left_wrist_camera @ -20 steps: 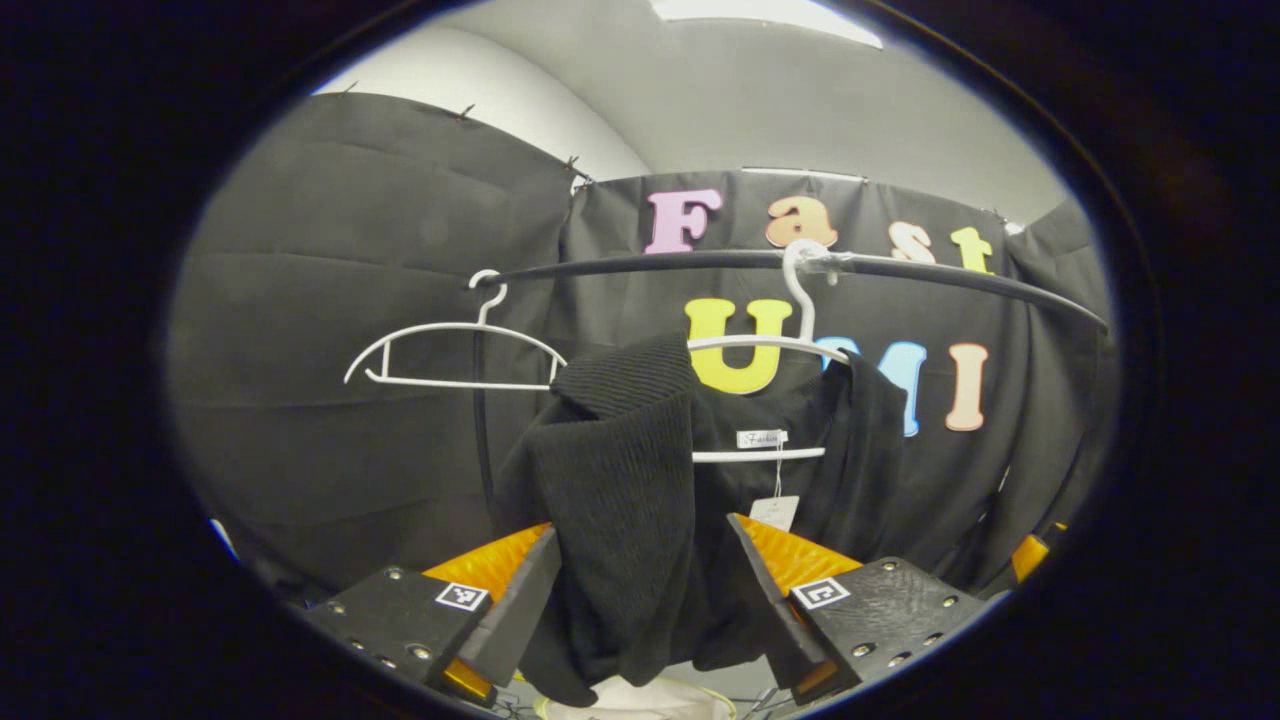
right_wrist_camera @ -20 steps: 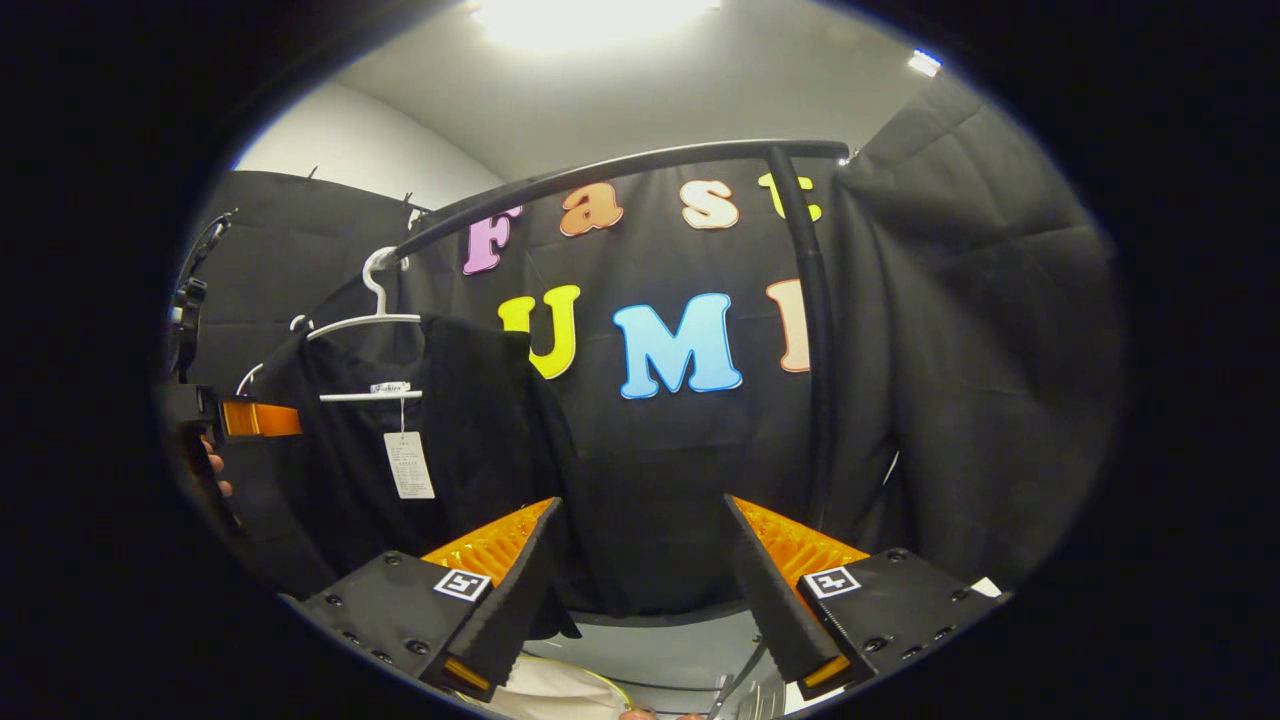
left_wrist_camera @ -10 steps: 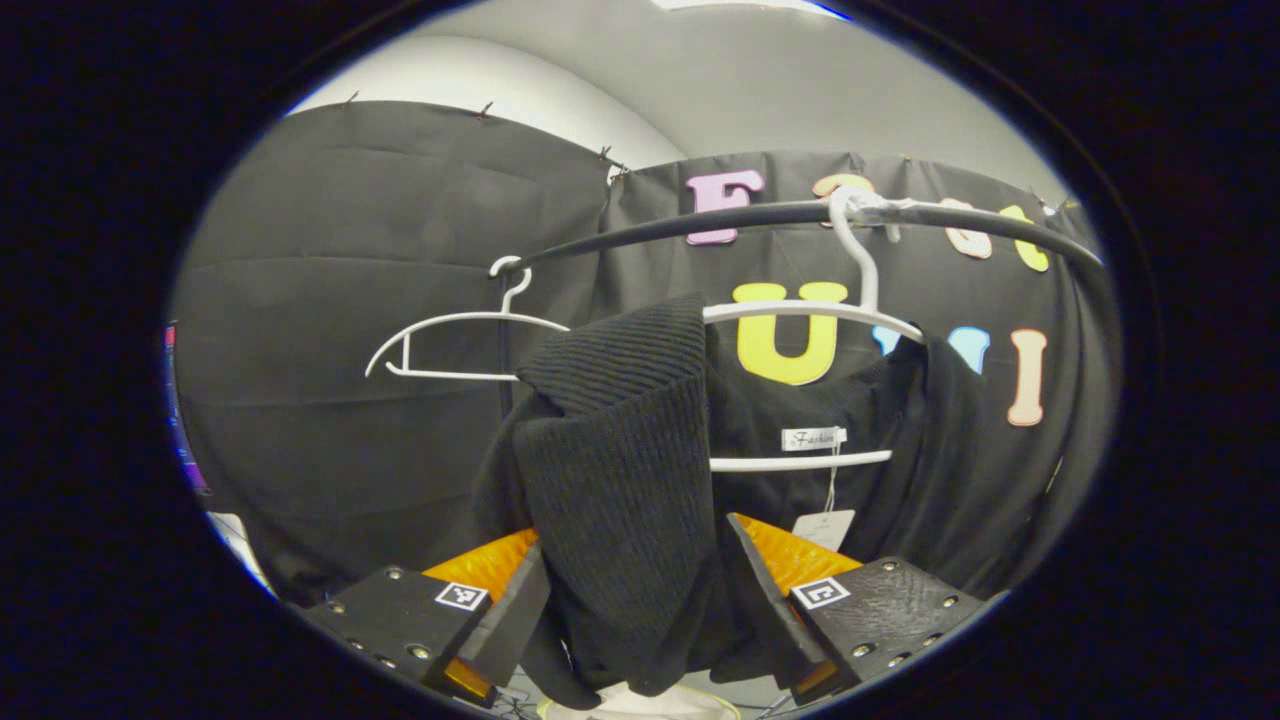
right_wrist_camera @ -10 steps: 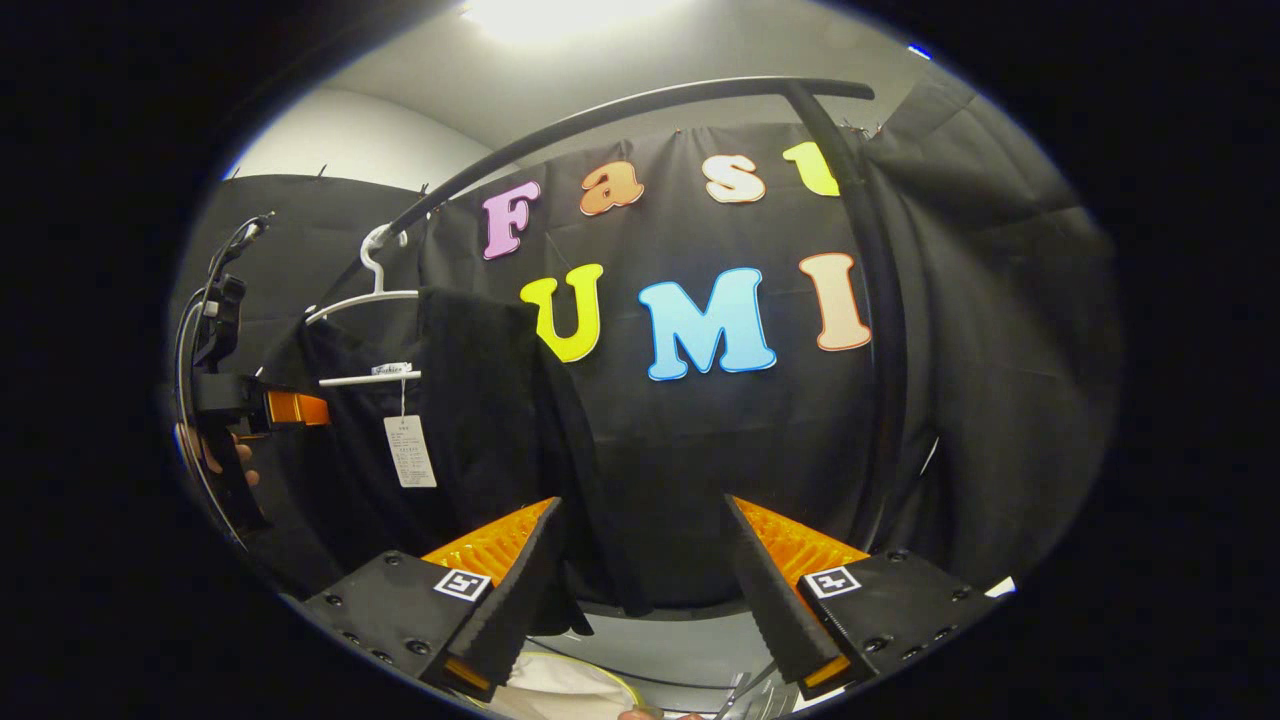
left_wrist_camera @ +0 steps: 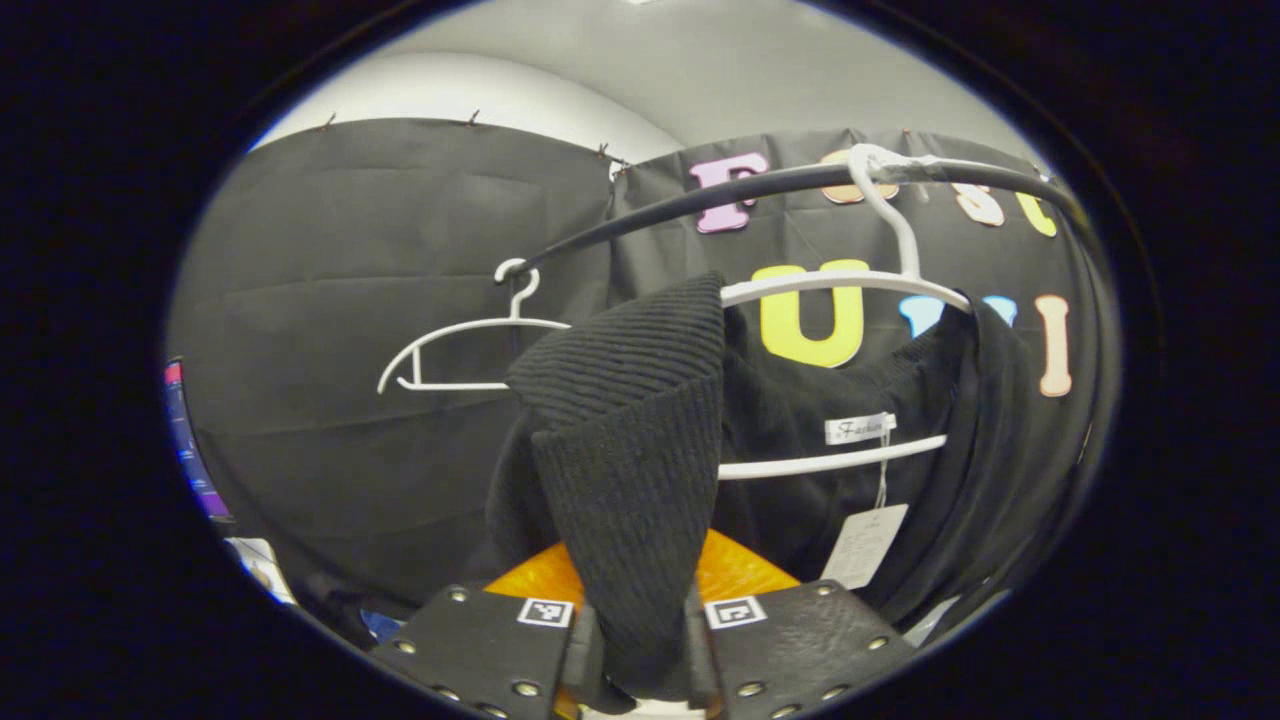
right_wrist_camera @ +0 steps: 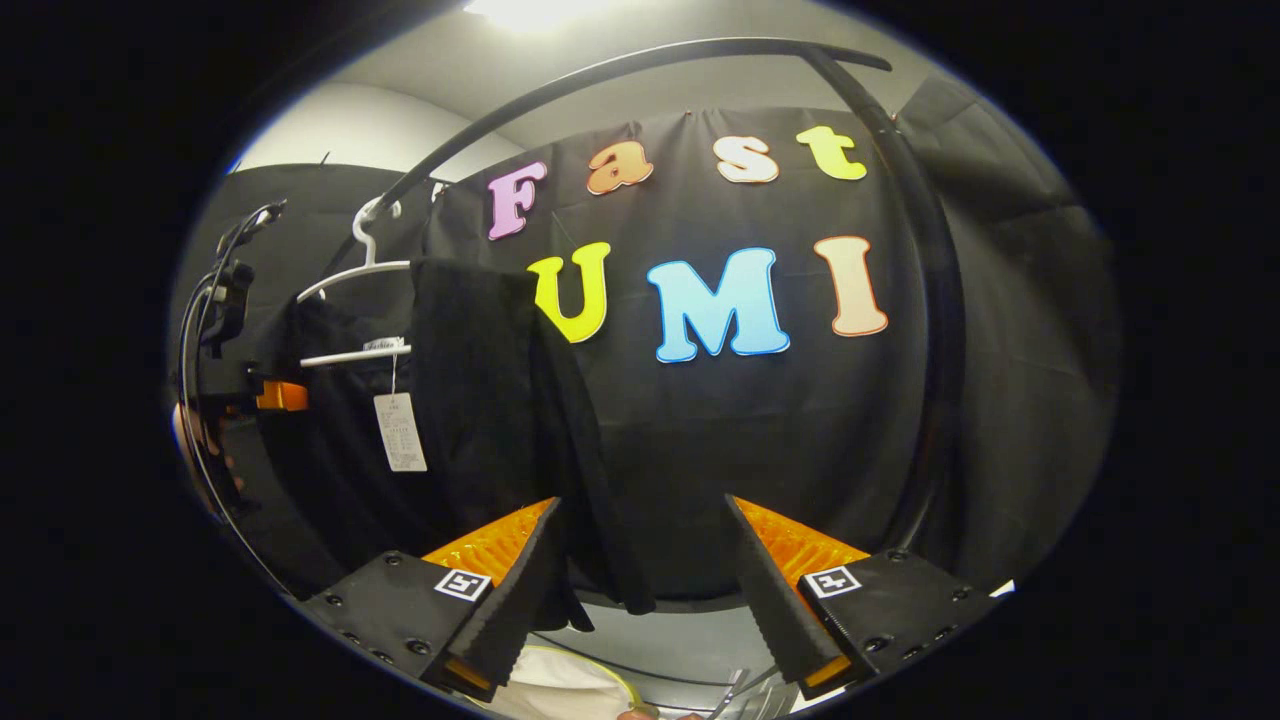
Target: Grasp the clothes on the hanger with both hands and then place them into the laundry hamper below.
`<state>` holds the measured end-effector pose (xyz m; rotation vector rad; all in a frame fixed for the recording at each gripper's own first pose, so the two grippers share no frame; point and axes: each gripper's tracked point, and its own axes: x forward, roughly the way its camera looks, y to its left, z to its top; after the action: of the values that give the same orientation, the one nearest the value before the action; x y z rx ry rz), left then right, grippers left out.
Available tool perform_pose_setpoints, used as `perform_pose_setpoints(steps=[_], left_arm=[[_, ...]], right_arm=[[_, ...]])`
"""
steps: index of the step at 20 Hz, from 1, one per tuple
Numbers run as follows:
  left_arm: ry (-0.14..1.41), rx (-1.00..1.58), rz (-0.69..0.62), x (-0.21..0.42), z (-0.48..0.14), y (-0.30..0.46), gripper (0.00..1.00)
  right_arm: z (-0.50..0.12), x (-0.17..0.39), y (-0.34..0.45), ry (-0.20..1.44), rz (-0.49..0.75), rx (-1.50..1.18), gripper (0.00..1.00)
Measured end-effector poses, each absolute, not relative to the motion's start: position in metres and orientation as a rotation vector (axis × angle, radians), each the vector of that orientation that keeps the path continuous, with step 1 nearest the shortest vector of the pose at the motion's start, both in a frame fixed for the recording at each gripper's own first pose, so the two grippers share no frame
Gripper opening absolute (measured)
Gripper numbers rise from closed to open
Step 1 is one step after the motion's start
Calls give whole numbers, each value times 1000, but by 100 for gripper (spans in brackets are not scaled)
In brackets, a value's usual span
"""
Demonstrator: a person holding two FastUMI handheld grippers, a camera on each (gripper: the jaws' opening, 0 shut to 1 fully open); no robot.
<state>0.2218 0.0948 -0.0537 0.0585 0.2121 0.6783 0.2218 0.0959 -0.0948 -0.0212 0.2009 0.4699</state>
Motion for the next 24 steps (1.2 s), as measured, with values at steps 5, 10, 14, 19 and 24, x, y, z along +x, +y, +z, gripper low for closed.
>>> perform_pose_setpoints(steps=[5,10,14,19,24], left_arm=[[196,22,531,214,-46,84,4],[186,-9,352,210,-23,57,1],[168,-60,246,204,-4,43,1],[161,-93,201,193,3,52,0],[159,-94,184,195,-1,56,1]], right_arm=[[-106,212,138,260,547,-30,93],[-82,216,193,205,610,-49,98],[-64,228,238,193,618,-30,96],[-40,234,278,143,592,-56,98],[-25,245,309,126,615,-28,93]])
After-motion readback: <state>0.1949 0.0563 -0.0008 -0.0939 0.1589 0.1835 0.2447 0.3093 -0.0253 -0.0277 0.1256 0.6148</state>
